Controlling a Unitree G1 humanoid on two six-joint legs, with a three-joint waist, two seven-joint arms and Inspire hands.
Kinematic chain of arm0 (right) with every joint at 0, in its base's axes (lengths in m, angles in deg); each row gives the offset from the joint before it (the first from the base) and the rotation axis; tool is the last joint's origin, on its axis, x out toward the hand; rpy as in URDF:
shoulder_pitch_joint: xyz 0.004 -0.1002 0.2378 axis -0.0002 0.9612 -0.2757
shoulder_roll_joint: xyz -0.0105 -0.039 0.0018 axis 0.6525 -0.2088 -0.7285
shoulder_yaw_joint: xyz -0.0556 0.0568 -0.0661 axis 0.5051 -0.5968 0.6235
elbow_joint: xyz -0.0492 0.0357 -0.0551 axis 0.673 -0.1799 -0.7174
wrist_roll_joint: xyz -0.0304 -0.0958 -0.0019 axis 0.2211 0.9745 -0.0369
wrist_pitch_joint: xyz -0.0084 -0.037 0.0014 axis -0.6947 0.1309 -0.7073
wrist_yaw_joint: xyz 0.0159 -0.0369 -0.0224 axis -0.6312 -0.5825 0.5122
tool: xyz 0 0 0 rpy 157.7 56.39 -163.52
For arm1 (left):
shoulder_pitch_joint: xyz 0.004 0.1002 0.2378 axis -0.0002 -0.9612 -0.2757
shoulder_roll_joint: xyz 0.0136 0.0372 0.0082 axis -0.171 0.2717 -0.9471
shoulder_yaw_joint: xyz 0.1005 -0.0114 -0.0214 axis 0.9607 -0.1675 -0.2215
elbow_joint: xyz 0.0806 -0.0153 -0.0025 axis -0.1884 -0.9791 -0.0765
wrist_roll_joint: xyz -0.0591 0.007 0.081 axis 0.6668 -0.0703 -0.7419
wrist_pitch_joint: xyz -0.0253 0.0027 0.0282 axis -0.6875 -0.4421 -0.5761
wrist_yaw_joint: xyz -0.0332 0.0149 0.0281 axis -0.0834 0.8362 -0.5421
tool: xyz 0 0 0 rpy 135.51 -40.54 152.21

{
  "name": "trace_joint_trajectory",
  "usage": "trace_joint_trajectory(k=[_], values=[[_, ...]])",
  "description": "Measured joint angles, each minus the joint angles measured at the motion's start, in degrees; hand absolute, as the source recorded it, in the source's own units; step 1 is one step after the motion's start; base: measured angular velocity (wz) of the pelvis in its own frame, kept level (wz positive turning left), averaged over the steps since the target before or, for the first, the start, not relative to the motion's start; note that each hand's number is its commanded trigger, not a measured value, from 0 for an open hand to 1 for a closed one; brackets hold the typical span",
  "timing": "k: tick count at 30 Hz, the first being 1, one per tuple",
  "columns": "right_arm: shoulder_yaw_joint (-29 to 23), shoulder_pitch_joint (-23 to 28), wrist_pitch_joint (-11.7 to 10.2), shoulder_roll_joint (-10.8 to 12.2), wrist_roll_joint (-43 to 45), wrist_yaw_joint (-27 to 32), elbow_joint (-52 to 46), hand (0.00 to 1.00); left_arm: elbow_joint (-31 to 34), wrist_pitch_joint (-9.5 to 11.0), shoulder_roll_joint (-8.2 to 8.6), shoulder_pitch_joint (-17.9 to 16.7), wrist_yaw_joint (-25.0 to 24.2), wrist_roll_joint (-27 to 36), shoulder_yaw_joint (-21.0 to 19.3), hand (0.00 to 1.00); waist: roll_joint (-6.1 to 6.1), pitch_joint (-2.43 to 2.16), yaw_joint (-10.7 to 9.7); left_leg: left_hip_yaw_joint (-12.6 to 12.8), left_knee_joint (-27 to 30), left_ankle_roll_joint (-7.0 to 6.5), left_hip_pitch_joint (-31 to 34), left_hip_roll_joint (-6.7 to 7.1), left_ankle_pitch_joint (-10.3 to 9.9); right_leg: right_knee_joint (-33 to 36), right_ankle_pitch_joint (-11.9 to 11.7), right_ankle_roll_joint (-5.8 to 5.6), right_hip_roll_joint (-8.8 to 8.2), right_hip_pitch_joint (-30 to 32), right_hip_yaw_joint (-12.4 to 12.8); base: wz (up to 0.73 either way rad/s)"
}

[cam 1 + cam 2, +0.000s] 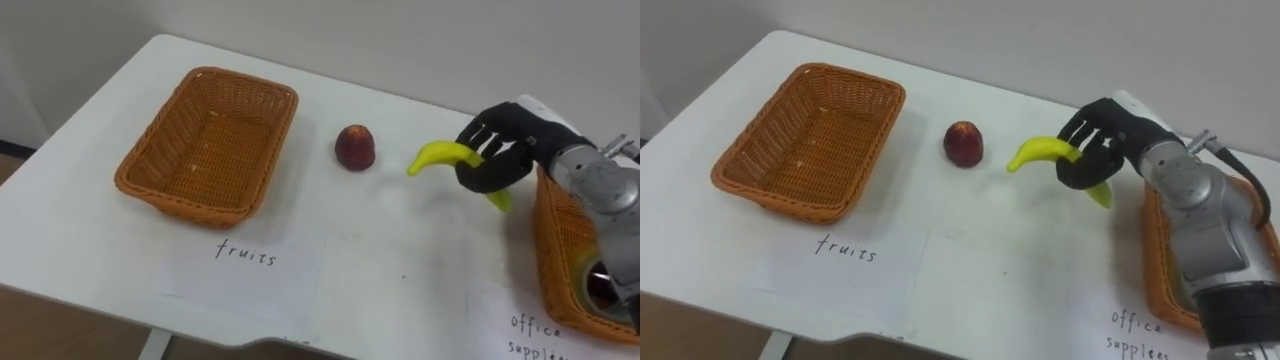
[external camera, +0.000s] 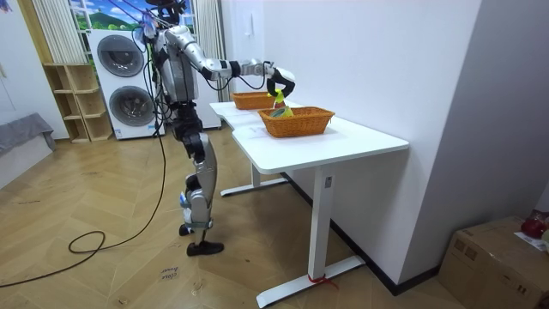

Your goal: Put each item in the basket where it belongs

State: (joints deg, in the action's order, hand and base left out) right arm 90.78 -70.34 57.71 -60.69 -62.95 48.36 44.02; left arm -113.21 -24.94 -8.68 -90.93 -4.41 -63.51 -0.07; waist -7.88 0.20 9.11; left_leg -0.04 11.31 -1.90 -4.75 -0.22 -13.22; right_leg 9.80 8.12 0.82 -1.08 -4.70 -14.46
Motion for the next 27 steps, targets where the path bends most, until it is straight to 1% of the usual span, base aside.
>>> trace_joint_trajectory(k=[5,10,13,15,18,21,23,27], values=[[-0.04,0.0,-0.02,0.0,1.38,0.83,-6.41,1.0,0.07,0.0,0.13,0.33,-0.07,0.05,-0.06,0.0,0.02,0.01,-0.15,-0.1,0.01,0.0,0.05,-0.03,0.0,-0.01,0.0,0.0,0.02,0.03,-0.03,0.0],[-0.05,0.0,-0.11,0.0,1.15,1.85,-7.54,1.0,0.08,0.01,0.2,0.66,0.01,0.51,-0.01,0.0,-0.16,-0.12,-0.13,-0.11,0.12,-0.02,0.03,0.03,0.01,0.01,0.0,0.0,-0.02,0.01,0.02,0.0],[-0.05,0.0,-0.06,0.09,1.37,1.91,-9.46,1.0,0.08,0.02,0.34,0.69,0.33,2.27,-0.06,0.0,0.08,0.02,0.09,-0.08,-0.02,-0.03,0.09,0.02,0.02,-0.01,0.0,0.0,0.03,0.07,0.17,0.0],[-0.05,-0.01,-0.06,0.14,1.46,1.95,-11.07,1.0,0.03,0.04,0.4,0.77,0.6,2.41,-0.06,0.0,0.23,0.12,0.14,-0.1,-0.04,-0.03,0.08,-0.03,0.02,-0.01,0.0,0.0,0.08,0.06,0.17,0.0],[-0.04,-0.02,0.0,0.2,1.32,2.38,-12.9,1.0,-0.03,0.07,0.66,0.96,1.22,2.42,0.02,0.0,0.45,0.22,0.84,-0.1,0.0,-0.02,0.07,-0.07,0.02,-0.02,0.0,0.0,0.0,0.06,0.21,0.0],[-0.04,-0.31,0.09,0.66,1.32,2.38,-13.9,1.0,-0.14,0.04,0.86,0.8,1.22,2.42,0.06,0.0,0.68,0.36,1.15,-0.18,-0.02,-0.03,0.09,-0.04,0.02,0.0,0.0,0.0,-0.06,0.05,0.17,0.0],[-0.04,-0.97,0.25,1.72,0.88,2.39,-13.9,1.0,-0.17,-0.05,1.02,0.51,1.22,2.43,0.16,0.0,0.71,0.37,1.42,-0.2,-0.02,-0.03,0.1,-0.02,0.02,0.0,0.0,-0.01,-0.27,0.05,0.09,0.0],[-0.04,-1.6,0.3,2.13,-1.56,3.41,-13.9,1.0,-0.18,-0.13,1.22,0.12,1.28,2.71,0.34,0.0,0.82,0.33,2.1,-0.28,-0.01,-0.03,0.13,0.0,0.02,0.0,0.0,-0.01,-0.32,0.02,-0.04,0.0]])
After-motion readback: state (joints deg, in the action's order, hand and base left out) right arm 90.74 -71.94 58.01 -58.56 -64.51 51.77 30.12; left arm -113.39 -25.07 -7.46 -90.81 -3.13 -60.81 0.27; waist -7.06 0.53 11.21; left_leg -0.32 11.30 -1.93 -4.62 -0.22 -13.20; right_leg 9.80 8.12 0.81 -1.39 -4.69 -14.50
